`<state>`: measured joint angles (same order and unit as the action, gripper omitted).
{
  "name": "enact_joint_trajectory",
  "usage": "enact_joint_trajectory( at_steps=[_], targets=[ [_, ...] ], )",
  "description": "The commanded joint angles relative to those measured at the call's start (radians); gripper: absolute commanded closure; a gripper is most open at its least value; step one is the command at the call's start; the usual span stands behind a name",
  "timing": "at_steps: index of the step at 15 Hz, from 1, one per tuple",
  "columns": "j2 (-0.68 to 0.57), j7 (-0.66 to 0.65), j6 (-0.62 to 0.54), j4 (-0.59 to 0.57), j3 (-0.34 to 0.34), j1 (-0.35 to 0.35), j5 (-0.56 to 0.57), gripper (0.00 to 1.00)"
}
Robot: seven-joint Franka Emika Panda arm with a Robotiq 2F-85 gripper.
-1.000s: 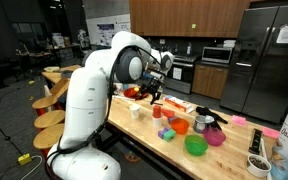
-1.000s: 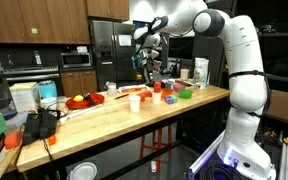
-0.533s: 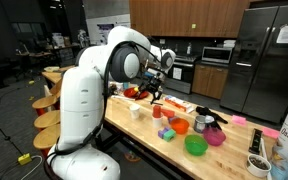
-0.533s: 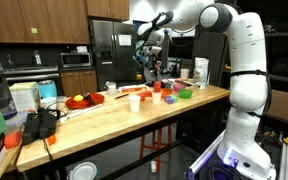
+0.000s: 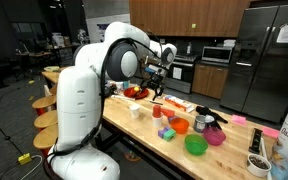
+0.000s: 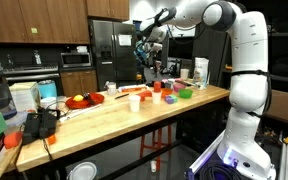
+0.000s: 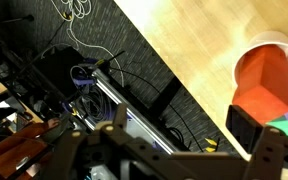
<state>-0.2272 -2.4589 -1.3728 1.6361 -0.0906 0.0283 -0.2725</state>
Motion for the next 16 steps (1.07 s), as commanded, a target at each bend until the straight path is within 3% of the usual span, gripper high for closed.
enact_joint_trajectory(
  at_steps=[1,2,5,6,7,9,10,11,14,16],
  targets=[
    [0.002,0.005,0.000,-0.002,0.013,-0.011,0.002,0.00],
    [-0.028,-0.087,0.031,-0.040,0.004,-0.014,-0.016,0.00],
    [-0.041,-0.243,-0.043,-0.043,-0.008,-0.012,-0.009,0.00],
    [-0.049,-0.158,-0.071,-0.012,-0.204,0.092,-0.010,0.00],
    [-0.059,-0.157,-0.096,-0.011,-0.239,0.107,-0.013,0.00],
    [-0.099,-0.140,-0.137,-0.020,-0.400,0.194,-0.031,0.00],
    [-0.108,-0.203,-0.151,-0.028,-0.427,0.229,-0.042,0.00],
    [-0.132,-0.195,-0.165,-0.031,-0.545,0.312,-0.070,0.00],
    [-0.254,-0.160,-0.161,-0.073,-0.770,0.409,-0.177,0.00],
    [-0.323,-0.140,-0.137,-0.067,-0.922,0.526,-0.267,0.00]
  ],
)
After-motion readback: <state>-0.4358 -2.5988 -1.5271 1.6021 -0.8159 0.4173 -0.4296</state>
